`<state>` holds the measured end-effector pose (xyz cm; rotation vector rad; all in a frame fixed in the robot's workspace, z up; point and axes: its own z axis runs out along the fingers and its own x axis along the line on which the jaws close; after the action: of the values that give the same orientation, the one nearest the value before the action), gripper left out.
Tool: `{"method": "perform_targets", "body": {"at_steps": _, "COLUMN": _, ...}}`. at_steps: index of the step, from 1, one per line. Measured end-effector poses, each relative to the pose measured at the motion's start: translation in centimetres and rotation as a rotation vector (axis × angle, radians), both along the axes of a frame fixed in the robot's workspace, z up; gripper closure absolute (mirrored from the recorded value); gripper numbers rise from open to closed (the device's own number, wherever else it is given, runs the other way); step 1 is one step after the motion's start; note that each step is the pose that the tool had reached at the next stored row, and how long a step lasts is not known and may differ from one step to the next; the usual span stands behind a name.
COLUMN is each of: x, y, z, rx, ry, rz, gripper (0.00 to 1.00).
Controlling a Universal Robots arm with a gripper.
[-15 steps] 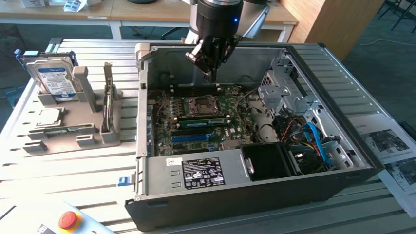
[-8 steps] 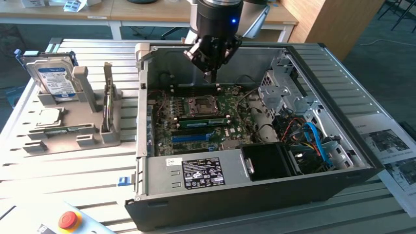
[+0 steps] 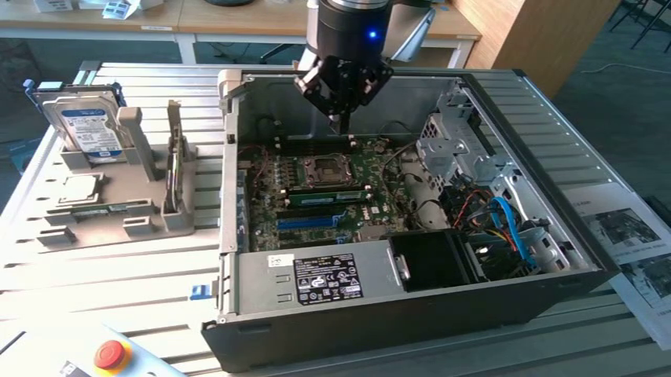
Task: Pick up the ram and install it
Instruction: 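Press down the ram until it locks into place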
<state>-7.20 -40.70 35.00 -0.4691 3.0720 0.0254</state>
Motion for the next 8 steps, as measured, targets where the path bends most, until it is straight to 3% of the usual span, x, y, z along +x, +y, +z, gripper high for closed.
{"method": "perform_targets", "body": {"at_steps": 8, "x": 0.0, "y": 0.0, "z": -0.05, "rx": -0.0001, "ry": 0.0, "rz": -0.146, "gripper": 0.9}}
